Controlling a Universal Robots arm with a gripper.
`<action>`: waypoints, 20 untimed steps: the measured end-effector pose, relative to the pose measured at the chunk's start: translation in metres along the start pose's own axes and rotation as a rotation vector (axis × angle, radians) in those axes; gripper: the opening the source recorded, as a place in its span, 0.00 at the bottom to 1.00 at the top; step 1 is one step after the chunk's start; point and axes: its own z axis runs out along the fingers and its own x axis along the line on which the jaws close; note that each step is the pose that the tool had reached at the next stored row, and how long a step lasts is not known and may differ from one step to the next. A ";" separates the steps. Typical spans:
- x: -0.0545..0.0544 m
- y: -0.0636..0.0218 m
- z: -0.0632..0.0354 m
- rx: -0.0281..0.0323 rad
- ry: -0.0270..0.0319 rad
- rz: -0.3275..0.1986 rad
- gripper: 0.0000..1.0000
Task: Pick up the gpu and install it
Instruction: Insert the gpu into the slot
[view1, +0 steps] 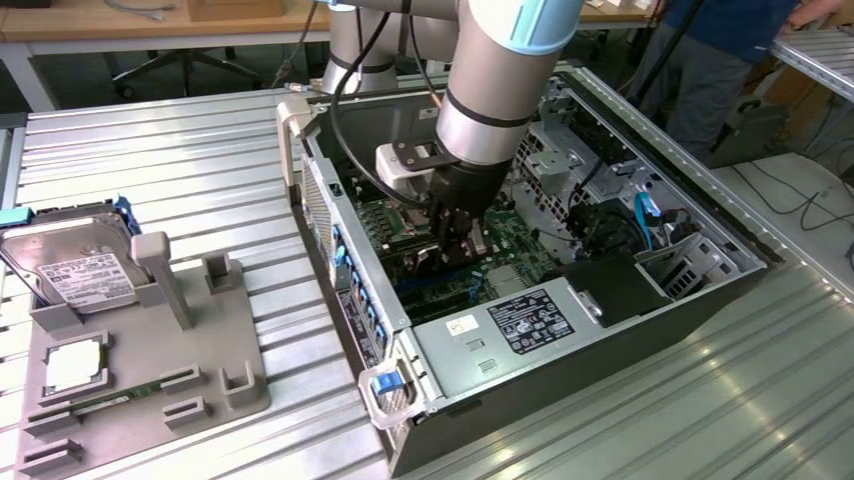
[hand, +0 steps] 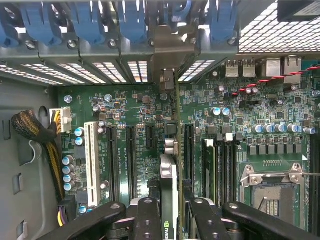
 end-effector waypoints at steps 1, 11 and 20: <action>0.000 0.0000 -0.0007 0.0001 -0.0003 0.000 0.27; 0.000 0.0000 0.0007 0.0001 -0.0001 0.001 0.27; 0.000 0.0000 0.0007 0.0001 -0.0002 0.002 0.27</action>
